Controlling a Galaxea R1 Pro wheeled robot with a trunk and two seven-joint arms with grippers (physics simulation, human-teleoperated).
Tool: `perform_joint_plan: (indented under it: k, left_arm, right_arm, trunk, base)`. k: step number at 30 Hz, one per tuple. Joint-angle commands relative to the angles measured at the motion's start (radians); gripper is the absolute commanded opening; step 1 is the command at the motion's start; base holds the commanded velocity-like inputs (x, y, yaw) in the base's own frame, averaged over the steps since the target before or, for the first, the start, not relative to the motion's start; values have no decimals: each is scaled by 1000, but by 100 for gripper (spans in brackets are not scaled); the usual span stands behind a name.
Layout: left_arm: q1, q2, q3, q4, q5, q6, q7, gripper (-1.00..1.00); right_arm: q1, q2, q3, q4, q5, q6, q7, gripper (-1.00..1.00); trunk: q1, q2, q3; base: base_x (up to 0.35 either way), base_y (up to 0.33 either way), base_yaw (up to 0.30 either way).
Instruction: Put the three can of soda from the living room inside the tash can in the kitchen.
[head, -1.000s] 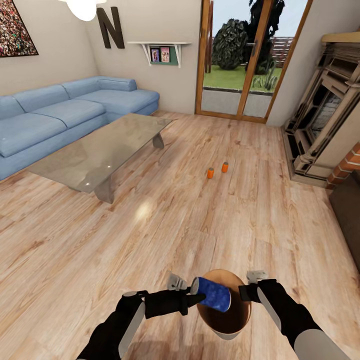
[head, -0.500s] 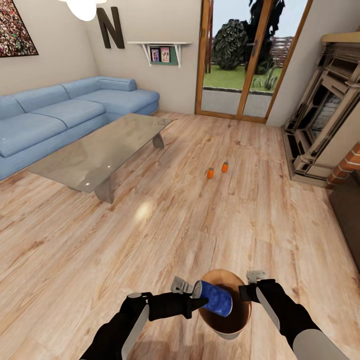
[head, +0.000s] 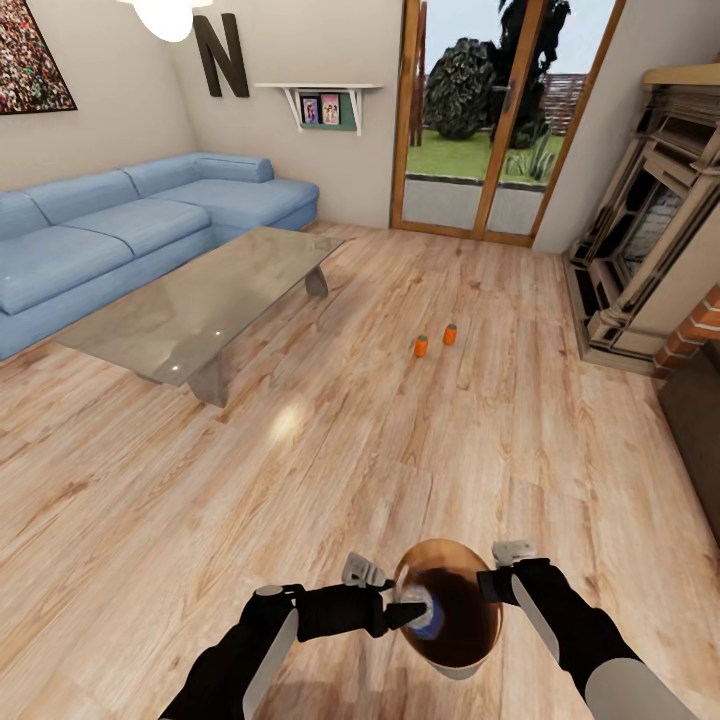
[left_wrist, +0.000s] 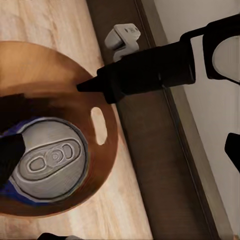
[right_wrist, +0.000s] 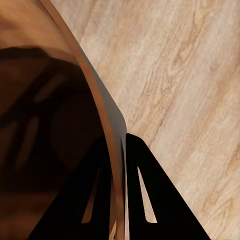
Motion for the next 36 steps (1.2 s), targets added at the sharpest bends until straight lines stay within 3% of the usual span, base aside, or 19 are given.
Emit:
perform_joint_plan:
  k: [1, 5, 8, 11, 12, 16, 19, 21, 24, 30, 36]
  left_arm:
    - [0, 0, 2, 0, 1, 0, -3, 100]
    - [0, 1, 6, -5, 4, 0, -16, 100]
    - [0, 3, 10, -7, 6, 0, -64, 100]
    - [0, 24, 23, -8, 5, 1, -226, 100]
    - [0, 31, 29, -8, 5, 1, -252, 100]
    - [0, 101, 119, -1, 6, 1, -428, 100]
    - [0, 150, 163, 19, 5, 1, -508, 100]
    - [0, 213, 188, 60, 5, 0, -551, 100]
    - [0, 292, 224, 137, 6, -15, -573, 100]
    - [0, 328, 285, 247, 3, -95, -577, 100]
    - [0, 391, 331, 410, 3, -233, -572, 100]
  right_arm:
    - [0, 0, 0, 0, -12, 0, 7, -100]
    - [0, 0, 0, 0, -12, 0, 7, -100]
    - [0, 0, 0, 0, -12, 0, 7, -100]
    - [0, 0, 0, 0, -12, 0, 7, -100]
    - [0, 0, 0, 0, -12, 0, 7, -100]
    - [0, 0, 0, 0, -12, 0, 7, -100]
    - [0, 0, 0, 0, -12, 0, 7, -100]
    - [0, 0, 0, 0, -12, 0, 8, -100]
    - [0, 0, 0, 0, -12, 0, 8, -100]
    - [0, -1, 0, 0, -12, 0, 9, -100]
    - [0, -1, 0, 0, -12, 0, 9, -100]
  trunk:
    - [0, 0, 0]
    - [0, 0, 0]
    - [0, 0, 0]
    - [0, 0, 0]
    - [0, 0, 0]
    - [0, 0, 0]
    - [0, 0, 0]
    - [0, 0, 0]
    - [0, 0, 0]
    - [0, 0, 0]
    - [0, 0, 0]
  base:
    - [0, 0, 0]
    - [0, 0, 0]
    - [0, 0, 0]
    - [0, 0, 0]
    - [0, 0, 0]
    - [0, 0, 0]
    - [0, 0, 0]
    - [0, 0, 0]
    - [0, 0, 0]
    - [0, 0, 0]
    - [0, 0, 0]
